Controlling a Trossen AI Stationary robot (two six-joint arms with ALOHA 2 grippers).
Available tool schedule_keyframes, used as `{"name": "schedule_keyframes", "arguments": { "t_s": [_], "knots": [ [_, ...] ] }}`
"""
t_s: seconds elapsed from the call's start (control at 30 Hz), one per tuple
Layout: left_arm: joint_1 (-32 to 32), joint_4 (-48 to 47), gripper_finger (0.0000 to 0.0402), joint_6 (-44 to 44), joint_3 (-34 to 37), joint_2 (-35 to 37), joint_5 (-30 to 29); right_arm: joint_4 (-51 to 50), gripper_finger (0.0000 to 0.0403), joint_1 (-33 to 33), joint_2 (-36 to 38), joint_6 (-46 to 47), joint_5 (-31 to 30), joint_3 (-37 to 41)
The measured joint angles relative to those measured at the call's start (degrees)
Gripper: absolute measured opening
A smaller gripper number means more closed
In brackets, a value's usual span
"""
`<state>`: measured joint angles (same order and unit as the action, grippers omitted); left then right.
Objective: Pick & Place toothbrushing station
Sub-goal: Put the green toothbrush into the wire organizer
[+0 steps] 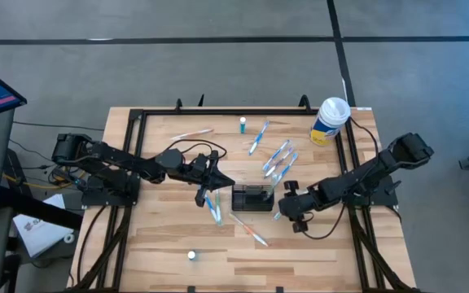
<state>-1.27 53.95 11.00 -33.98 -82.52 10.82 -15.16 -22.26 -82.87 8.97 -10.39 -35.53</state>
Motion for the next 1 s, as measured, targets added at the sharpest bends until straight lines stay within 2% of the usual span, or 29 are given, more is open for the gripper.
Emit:
{"name": "schedule_keyframes", "arguments": {
  "t_s": [0.23,0.5,0.87,1.0],
  "knots": [
    [0.00,-0.15,0.0003,-0.01,0.00,0.00,0.00,-1.85,0.0170,0.00,0.00,-0.06,0.02,0.00],
    [0.01,-0.62,0.0003,0.00,0.00,0.00,0.00,-1.69,0.0158,0.33,-4.36,0.01,-0.01,-0.19],
    [0.01,-1.49,0.0003,0.00,0.00,0.00,-0.01,-4.17,0.0123,0.28,-6.00,-0.60,0.10,-3.26],
    [0.00,-1.65,0.0003,0.00,0.00,0.00,-0.01,-6.93,0.0089,0.33,-6.63,-0.55,0.09,-5.03]
  ]
}}
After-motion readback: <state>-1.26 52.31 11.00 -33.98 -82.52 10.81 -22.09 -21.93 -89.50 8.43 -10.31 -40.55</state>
